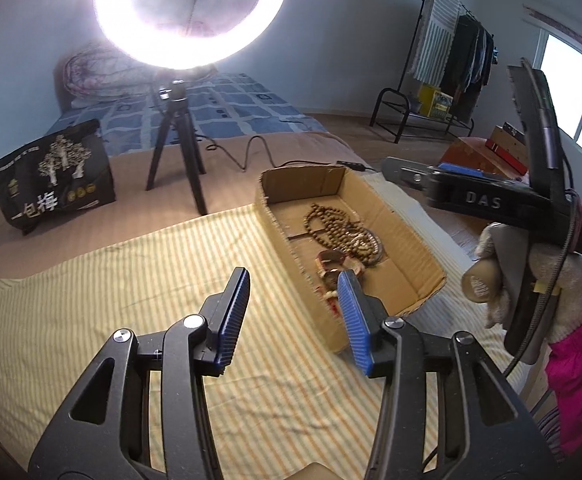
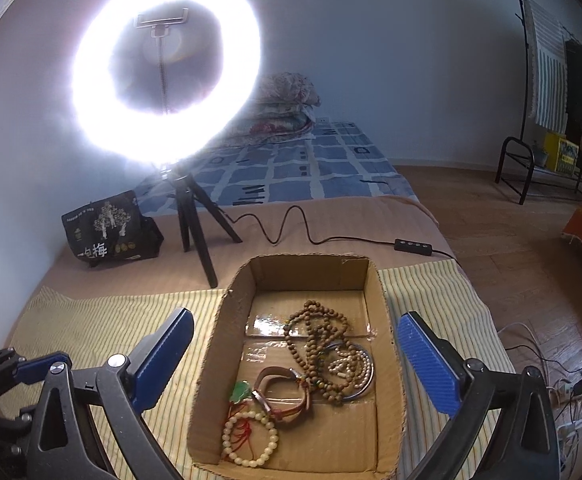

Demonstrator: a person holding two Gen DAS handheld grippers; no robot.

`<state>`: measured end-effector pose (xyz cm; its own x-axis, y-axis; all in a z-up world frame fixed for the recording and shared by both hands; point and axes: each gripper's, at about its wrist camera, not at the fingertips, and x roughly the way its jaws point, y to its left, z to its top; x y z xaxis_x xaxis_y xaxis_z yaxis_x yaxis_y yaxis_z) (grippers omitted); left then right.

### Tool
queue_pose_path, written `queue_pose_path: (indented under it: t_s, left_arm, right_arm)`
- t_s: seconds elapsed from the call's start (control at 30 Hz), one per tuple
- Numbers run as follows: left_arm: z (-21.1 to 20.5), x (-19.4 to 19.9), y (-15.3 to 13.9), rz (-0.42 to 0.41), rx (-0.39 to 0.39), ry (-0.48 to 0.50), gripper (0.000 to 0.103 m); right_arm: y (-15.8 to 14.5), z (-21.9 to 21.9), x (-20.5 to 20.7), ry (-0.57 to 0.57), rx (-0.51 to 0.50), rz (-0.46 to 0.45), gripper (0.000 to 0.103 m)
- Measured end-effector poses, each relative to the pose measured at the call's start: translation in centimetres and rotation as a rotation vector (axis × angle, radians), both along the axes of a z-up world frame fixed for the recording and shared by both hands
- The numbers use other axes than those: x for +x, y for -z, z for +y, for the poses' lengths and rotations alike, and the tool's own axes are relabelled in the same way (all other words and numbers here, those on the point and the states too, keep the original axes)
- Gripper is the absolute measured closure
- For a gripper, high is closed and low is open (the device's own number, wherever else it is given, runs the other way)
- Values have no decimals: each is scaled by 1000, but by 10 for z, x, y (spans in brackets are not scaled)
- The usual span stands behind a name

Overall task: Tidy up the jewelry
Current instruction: 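Move the right tool to the pearl earring on the sheet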

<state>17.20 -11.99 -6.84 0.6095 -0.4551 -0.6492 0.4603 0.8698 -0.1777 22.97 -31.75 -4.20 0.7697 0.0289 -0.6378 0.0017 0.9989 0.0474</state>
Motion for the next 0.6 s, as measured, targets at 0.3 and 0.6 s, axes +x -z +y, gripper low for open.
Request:
queue_pose_path:
  t_s: [0.3, 0.6]
  left_arm:
    - [49, -5, 3, -18, 13, -55, 56]
    - [99, -5, 21, 13, 25, -118, 56]
  right_arm:
    - [-1, 40, -19, -96, -37, -8, 0]
    - [14, 79, -29, -195, 35, 9, 0]
